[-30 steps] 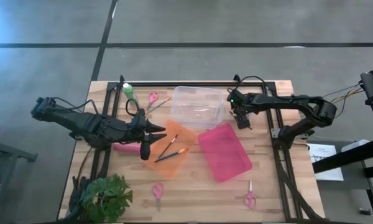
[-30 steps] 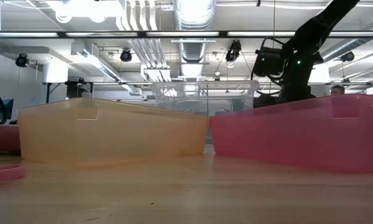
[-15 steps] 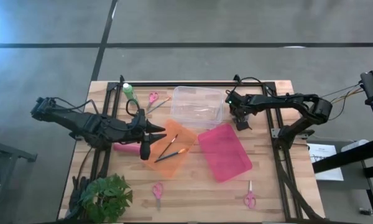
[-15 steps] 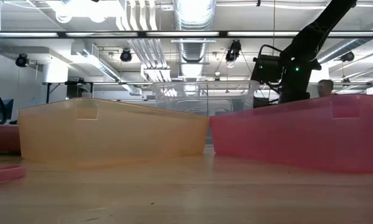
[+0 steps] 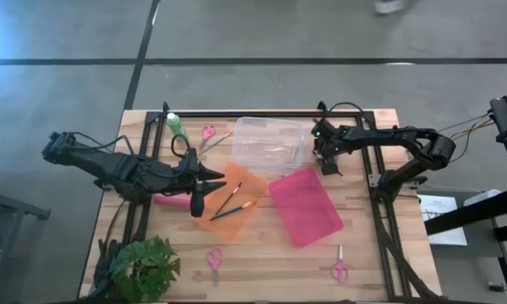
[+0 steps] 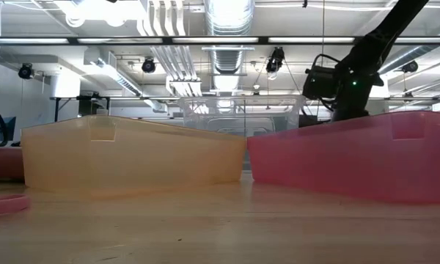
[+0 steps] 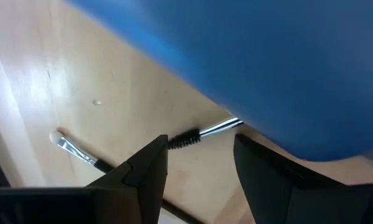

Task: Pick & Place Paint Supplies
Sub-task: Put the black brow brush into the orange bin

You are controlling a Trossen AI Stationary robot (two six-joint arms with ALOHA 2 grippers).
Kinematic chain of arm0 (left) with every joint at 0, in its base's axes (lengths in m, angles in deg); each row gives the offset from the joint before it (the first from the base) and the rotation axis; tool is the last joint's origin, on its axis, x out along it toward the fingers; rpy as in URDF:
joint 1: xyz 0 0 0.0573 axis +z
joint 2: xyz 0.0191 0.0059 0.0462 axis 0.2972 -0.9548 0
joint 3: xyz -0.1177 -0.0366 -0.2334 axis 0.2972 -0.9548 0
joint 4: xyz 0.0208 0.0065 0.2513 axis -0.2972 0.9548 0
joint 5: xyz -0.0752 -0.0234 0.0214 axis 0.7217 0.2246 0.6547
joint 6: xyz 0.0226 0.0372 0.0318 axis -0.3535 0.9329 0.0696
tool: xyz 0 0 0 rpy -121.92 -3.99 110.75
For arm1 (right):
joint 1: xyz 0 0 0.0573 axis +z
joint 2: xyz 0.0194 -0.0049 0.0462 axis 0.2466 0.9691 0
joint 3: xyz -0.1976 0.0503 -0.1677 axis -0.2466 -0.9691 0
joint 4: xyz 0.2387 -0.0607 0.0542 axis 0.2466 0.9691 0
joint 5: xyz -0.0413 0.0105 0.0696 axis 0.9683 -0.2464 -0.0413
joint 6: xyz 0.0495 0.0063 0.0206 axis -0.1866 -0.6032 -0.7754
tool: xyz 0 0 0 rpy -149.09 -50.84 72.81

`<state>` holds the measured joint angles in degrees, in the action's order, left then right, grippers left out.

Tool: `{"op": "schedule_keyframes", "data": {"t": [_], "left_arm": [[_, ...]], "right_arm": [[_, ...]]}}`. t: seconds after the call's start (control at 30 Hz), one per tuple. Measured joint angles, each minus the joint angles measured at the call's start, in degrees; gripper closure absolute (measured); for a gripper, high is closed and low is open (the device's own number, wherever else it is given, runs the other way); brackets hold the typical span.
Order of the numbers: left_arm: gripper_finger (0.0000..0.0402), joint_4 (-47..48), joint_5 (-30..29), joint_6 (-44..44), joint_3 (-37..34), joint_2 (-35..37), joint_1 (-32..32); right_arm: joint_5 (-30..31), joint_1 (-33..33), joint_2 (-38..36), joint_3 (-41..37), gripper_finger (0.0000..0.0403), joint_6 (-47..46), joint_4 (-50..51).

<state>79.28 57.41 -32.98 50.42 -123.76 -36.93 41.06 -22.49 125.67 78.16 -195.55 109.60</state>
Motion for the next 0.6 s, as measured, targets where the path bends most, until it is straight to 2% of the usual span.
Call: {"op": "schedule_keyframes", "data": {"t": [0.4,0.47,0.6], "left_arm": [[0.0281,-0.11,0.04,-1.72,0.00,0.00,0.00],[0.0281,-0.13,0.06,-1.72,0.00,0.00,0.00],[0.0281,-0.15,0.30,-2.10,0.00,0.00,0.00]], "right_arm": [[-2.32,-1.95,0.00,-1.31,0.0231,0.00,-0.79],[-2.55,-1.95,0.00,-1.53,0.0250,0.00,-0.72],[-3.19,-2.30,0.00,-1.71,0.0314,-0.09,-0.07]]}}
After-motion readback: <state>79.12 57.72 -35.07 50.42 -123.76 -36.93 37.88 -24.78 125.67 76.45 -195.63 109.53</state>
